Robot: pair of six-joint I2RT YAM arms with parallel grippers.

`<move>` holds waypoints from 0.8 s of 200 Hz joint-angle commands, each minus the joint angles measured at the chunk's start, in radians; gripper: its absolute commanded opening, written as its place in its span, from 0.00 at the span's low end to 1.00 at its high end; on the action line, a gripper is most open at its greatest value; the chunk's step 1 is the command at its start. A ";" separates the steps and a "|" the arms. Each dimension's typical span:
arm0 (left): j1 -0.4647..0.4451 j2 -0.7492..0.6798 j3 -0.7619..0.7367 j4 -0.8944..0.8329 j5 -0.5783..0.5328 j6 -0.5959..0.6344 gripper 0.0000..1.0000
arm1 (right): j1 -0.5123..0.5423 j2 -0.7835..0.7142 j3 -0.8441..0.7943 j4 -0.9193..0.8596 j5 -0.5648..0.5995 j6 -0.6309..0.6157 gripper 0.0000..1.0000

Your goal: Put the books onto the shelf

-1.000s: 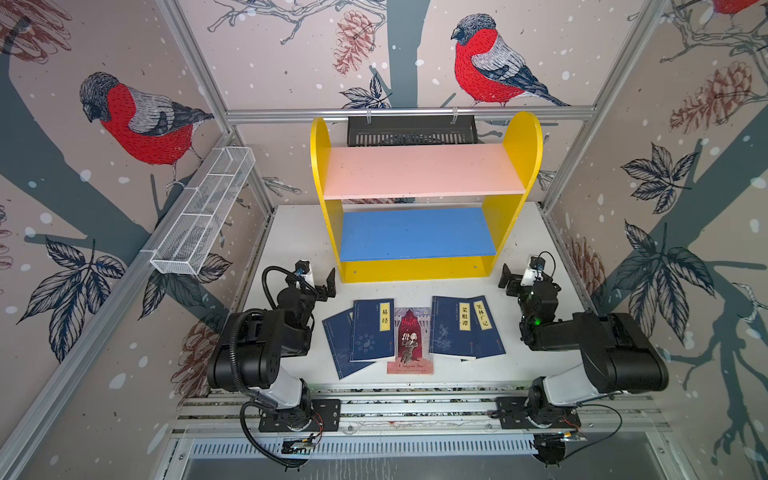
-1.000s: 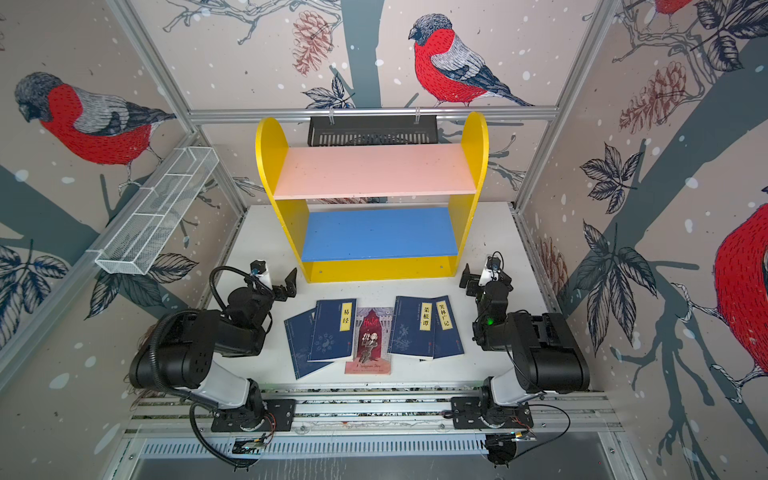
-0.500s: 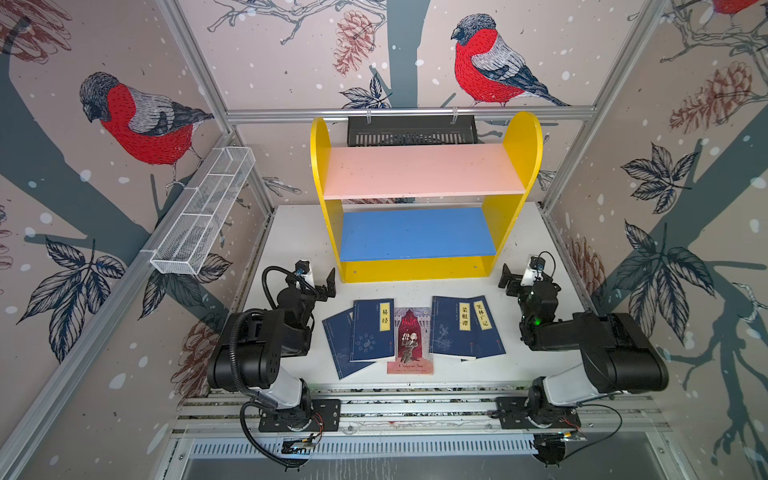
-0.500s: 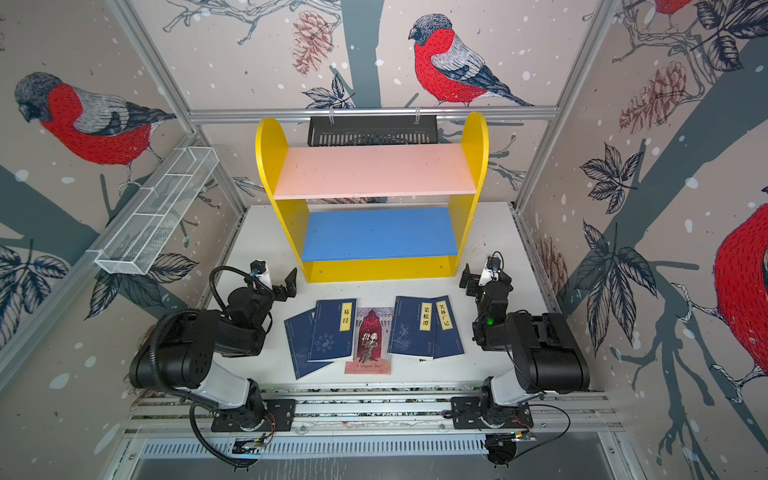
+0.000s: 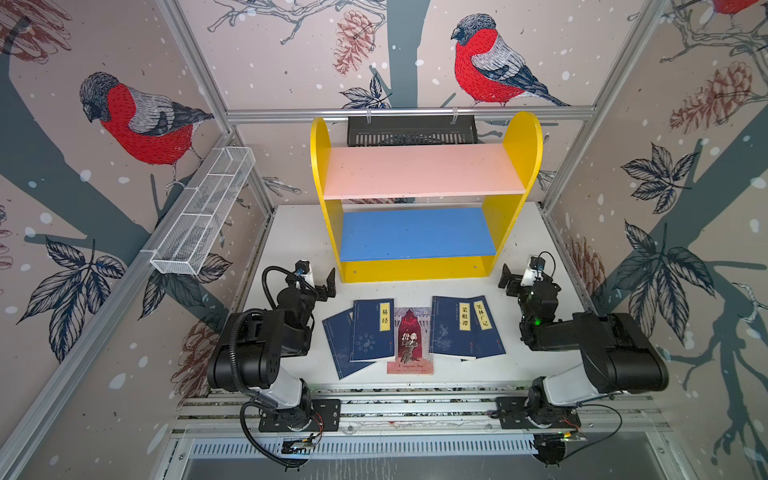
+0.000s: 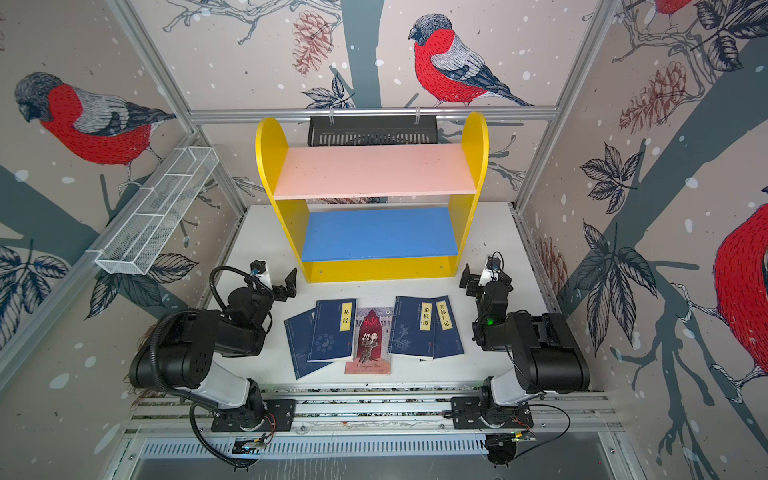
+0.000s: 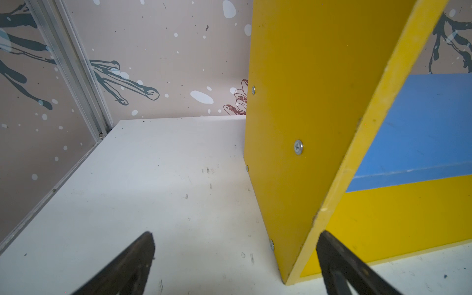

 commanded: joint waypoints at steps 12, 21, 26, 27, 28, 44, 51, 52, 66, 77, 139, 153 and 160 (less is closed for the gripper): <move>-0.002 0.000 0.001 0.020 -0.012 0.013 0.99 | 0.000 -0.005 -0.001 0.023 0.003 -0.008 1.00; -0.001 0.000 0.001 0.021 -0.012 0.012 0.99 | -0.002 -0.003 0.000 0.023 -0.001 -0.007 1.00; -0.002 -0.002 0.001 0.021 -0.012 0.012 0.99 | -0.004 -0.003 0.000 0.023 -0.004 -0.006 1.00; -0.002 -0.001 0.000 0.022 -0.012 0.012 0.99 | -0.004 -0.003 0.000 0.024 -0.005 -0.006 1.00; -0.002 -0.002 0.001 0.021 -0.013 0.012 0.99 | -0.005 -0.003 0.000 0.024 -0.005 -0.005 1.00; -0.001 -0.012 -0.006 0.024 -0.012 0.012 0.99 | -0.008 -0.003 0.001 0.019 -0.008 -0.002 1.00; 0.002 -0.023 -0.008 0.022 -0.013 0.010 0.99 | -0.011 -0.006 -0.003 0.025 -0.012 -0.001 1.00; 0.002 -0.025 -0.009 0.021 -0.013 0.009 0.99 | -0.011 -0.007 -0.004 0.026 -0.013 -0.001 1.00; 0.008 -0.065 -0.010 -0.004 -0.009 0.001 0.99 | -0.012 -0.030 -0.011 0.040 -0.010 0.001 1.00; 0.009 -0.105 -0.008 -0.045 -0.009 0.001 0.99 | -0.013 -0.074 0.012 -0.043 0.000 0.006 1.00; 0.038 -0.240 0.089 -0.370 0.023 -0.049 0.99 | 0.058 -0.310 0.065 -0.435 0.259 0.015 1.00; 0.042 -0.247 0.147 -0.505 0.034 -0.063 0.99 | 0.086 -0.379 0.084 -0.569 0.337 0.085 1.00; 0.043 -0.250 0.185 -0.588 0.033 -0.073 0.99 | 0.103 -0.414 0.101 -0.659 0.364 0.121 1.00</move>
